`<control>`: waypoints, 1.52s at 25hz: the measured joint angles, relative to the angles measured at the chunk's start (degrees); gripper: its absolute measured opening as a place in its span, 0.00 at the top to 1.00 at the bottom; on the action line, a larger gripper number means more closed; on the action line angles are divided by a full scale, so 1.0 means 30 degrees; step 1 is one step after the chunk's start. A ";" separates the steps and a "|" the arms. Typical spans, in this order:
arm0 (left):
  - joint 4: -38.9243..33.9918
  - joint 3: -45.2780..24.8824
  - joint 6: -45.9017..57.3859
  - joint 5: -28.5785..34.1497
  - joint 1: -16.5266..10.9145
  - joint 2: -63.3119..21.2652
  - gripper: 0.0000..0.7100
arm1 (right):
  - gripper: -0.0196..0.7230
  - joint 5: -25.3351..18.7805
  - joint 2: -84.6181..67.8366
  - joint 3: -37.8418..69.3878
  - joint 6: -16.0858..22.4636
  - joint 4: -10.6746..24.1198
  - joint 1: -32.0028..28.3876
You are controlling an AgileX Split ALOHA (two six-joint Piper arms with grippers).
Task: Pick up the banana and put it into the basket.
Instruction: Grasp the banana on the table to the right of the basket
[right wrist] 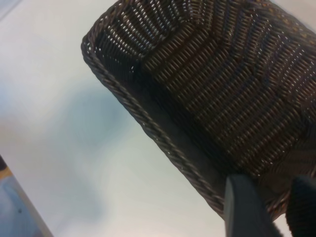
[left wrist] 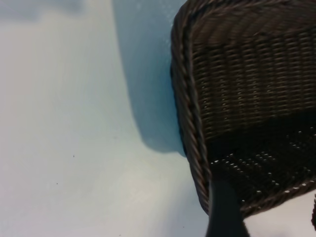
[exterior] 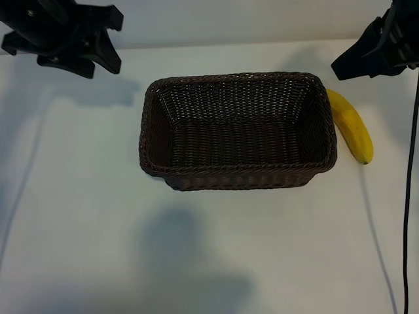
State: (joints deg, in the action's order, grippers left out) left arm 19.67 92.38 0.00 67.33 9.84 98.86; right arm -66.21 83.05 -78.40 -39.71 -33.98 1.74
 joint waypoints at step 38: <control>0.4036 -0.4363 -0.5947 0.0000 0.0000 -0.0629 0.35 | 0.64 0.0949 0.0000 0.0000 0.0000 -0.0478 0.0000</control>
State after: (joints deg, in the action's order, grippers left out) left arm 31.78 79.29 -17.84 67.33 9.84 96.97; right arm -63.36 83.05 -78.40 -39.71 -35.41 1.74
